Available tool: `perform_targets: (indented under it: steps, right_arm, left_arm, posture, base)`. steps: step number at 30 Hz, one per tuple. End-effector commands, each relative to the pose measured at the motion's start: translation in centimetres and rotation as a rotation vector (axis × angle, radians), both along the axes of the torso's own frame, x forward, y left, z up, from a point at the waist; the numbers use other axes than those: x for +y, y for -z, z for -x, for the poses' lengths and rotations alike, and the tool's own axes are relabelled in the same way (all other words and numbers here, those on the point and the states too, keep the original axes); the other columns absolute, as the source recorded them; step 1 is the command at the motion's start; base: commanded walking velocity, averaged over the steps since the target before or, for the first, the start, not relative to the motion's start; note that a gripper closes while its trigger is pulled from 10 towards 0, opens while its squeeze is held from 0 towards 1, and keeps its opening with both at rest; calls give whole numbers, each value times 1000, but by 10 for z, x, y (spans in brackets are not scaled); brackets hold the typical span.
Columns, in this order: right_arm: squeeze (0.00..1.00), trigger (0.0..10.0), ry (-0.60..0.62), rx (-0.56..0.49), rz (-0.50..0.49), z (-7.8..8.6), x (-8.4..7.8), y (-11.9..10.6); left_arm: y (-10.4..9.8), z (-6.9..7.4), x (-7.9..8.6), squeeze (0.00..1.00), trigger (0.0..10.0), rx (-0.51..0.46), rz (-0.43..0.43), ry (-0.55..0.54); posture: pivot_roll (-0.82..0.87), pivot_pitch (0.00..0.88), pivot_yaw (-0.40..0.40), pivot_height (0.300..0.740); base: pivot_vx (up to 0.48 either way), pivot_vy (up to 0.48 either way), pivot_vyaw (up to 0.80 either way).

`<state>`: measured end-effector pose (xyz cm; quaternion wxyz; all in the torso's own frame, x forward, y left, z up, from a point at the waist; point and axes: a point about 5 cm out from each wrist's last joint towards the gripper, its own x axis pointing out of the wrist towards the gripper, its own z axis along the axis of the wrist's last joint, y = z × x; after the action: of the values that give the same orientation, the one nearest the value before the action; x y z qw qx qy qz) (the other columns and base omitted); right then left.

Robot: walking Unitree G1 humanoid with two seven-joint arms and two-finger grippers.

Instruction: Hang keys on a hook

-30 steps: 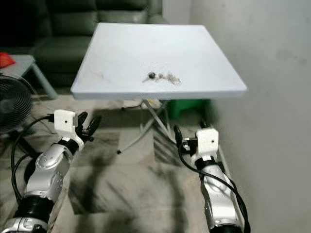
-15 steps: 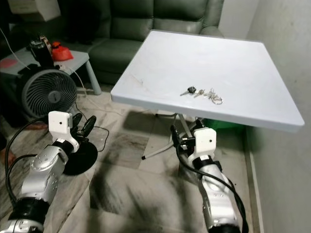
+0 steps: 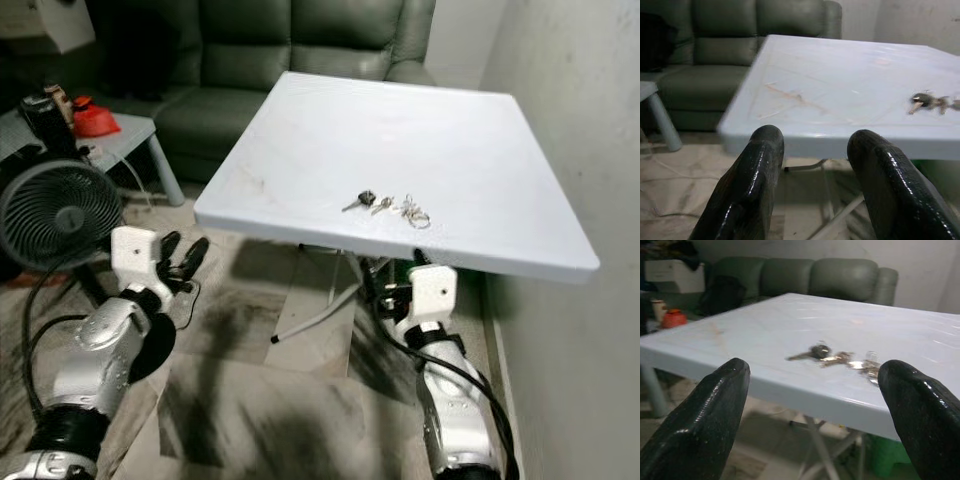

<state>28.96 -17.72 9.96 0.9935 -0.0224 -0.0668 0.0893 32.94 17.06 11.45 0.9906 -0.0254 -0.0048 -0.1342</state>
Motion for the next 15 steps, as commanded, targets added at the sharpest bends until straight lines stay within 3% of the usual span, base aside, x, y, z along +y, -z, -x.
perform_targets:
  steps: [1,15]
  right_arm:
    - [0,10000,0,-16,-7,-2,0,-5]
    - [0,10000,1,-19,-8,-3,-1,-7]
  left_arm:
    - [-1,-1,0,0,10000,1,-8,6]
    - [-3,-3,-2,0,10000,-1,-1,8]
  posture:
    - [-131,8,4,740]
    - [-136,14,1,740]
  base:
    - [292,0,0]
    - [320,0,0]
